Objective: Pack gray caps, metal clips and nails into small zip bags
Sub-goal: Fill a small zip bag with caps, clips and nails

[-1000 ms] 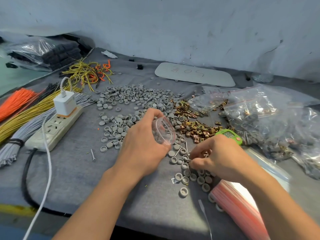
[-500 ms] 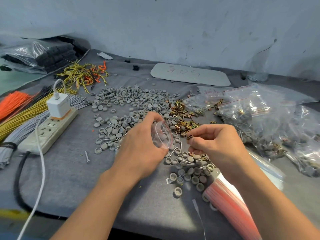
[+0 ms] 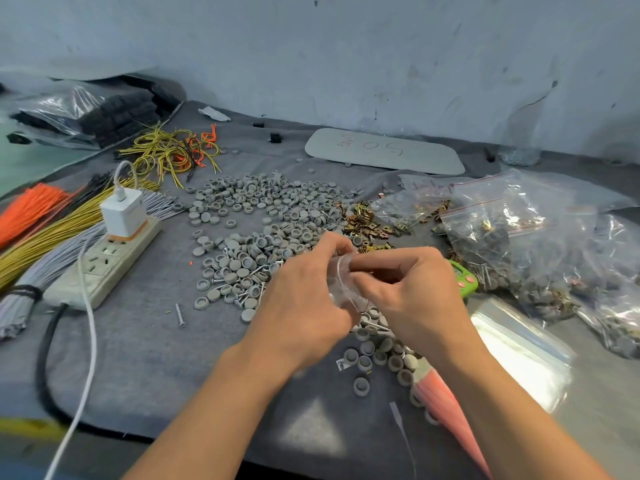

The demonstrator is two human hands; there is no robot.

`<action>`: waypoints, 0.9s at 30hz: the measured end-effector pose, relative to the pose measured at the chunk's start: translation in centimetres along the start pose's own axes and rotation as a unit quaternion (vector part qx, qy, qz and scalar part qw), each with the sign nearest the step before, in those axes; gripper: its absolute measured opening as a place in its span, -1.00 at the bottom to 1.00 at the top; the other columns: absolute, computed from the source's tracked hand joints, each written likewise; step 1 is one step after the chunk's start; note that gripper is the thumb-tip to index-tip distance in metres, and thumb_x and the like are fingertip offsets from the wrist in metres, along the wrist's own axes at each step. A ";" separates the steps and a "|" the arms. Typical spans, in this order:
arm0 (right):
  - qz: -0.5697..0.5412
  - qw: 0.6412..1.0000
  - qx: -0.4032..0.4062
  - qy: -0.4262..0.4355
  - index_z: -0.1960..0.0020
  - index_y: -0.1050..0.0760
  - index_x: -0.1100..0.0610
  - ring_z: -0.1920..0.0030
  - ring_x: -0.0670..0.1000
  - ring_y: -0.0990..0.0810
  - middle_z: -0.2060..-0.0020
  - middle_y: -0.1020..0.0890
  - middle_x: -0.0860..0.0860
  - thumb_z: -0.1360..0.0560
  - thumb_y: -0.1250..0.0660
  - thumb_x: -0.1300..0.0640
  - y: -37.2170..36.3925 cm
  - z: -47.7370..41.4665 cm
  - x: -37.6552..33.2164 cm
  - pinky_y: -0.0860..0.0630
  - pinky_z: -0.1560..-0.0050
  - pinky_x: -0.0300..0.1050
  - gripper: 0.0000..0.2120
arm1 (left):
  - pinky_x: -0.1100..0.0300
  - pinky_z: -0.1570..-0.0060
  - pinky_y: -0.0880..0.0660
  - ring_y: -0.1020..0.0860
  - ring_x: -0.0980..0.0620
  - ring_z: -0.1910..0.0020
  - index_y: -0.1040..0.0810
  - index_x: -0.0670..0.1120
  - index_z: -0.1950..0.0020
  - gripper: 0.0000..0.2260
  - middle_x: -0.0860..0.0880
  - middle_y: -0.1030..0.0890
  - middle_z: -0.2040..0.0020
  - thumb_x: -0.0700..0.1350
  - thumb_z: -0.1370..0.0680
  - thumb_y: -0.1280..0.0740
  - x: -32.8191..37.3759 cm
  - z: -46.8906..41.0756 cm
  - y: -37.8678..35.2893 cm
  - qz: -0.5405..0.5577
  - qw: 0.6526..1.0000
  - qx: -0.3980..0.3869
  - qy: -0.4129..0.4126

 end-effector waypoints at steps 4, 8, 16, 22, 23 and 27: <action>-0.038 0.997 0.061 -0.007 0.06 -0.77 -0.10 0.12 -0.13 -0.74 0.19 -0.76 -0.17 -0.46 -0.48 0.28 1.3 -0.7 0.2 -0.67 0.03 -0.09 -0.73 | 0.46 0.33 -0.43 -0.62 0.33 0.21 -0.43 0.26 -0.08 -0.50 0.29 -0.65 0.09 -0.14 -0.35 -0.59 -0.2 0.0 0.6 0.084 0.996 0.022 0.025; 0.085 0.989 0.099 -0.063 0.18 -0.76 -0.09 0.22 -0.19 -0.71 0.29 -0.73 -0.22 -0.49 -0.51 0.25 4.0 -1.5 1.8 -0.68 0.07 -0.13 -0.76 | 0.46 0.48 -0.40 -0.57 0.33 0.41 -0.48 0.22 -0.11 -0.51 0.17 -0.68 0.10 -0.21 -0.38 -0.57 -0.7 0.1 1.2 0.145 0.987 0.042 0.046; 0.388 0.906 -0.122 -0.119 0.09 -0.71 -0.16 0.20 -0.10 -0.56 0.21 -0.63 -0.21 -0.50 -0.45 0.04 1.9 -1.0 3.8 -0.45 0.32 -0.24 -0.90 | 0.47 0.37 -0.43 -0.60 0.34 0.24 -0.42 0.26 -0.12 -0.46 0.17 -0.66 0.11 -0.13 -0.34 -0.61 -0.6 0.1 1.2 0.089 0.995 0.040 0.037; 0.403 0.894 -0.150 -0.127 0.29 -0.53 -0.05 0.19 -0.02 -0.60 0.26 -0.64 -0.12 -0.47 -0.39 0.18 1.2 -1.2 4.0 -0.48 0.29 -0.14 -0.80 | 0.37 0.35 -0.49 -0.62 0.26 0.24 -0.40 0.29 -0.10 -0.47 0.35 -0.61 0.01 -0.12 -0.35 -0.59 -0.2 0.2 1.1 0.072 0.996 0.034 0.027; 0.399 0.897 -0.144 -0.126 0.29 -0.52 -0.05 0.18 -0.01 -0.60 0.26 -0.64 -0.12 -0.47 -0.39 0.18 1.2 -1.1 3.9 -0.50 0.28 -0.12 -0.79 | 0.34 0.35 -0.51 -0.62 0.25 0.24 -0.40 0.29 -0.11 -0.47 0.35 -0.61 0.01 -0.12 -0.35 -0.59 -0.2 0.1 1.1 0.070 0.997 0.033 0.028; 0.318 0.942 -0.031 -0.100 0.21 -0.51 -0.05 0.21 -0.04 -0.61 0.25 -0.65 -0.13 -0.54 -0.38 0.21 1.9 -0.7 3.3 -0.58 0.19 -0.05 -0.79 | 0.41 0.38 -0.46 -0.62 0.28 0.23 -0.40 0.28 -0.10 -0.47 0.36 -0.60 0.01 -0.14 -0.35 -0.59 -0.3 0.1 1.1 0.070 0.997 0.031 0.025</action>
Point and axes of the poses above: each hand's wrist, its own z-axis away from the middle knuckle, its own y-axis out of the back of the hand, x = y × z, the point moved 3 cm from there along -z, towards the middle knuckle
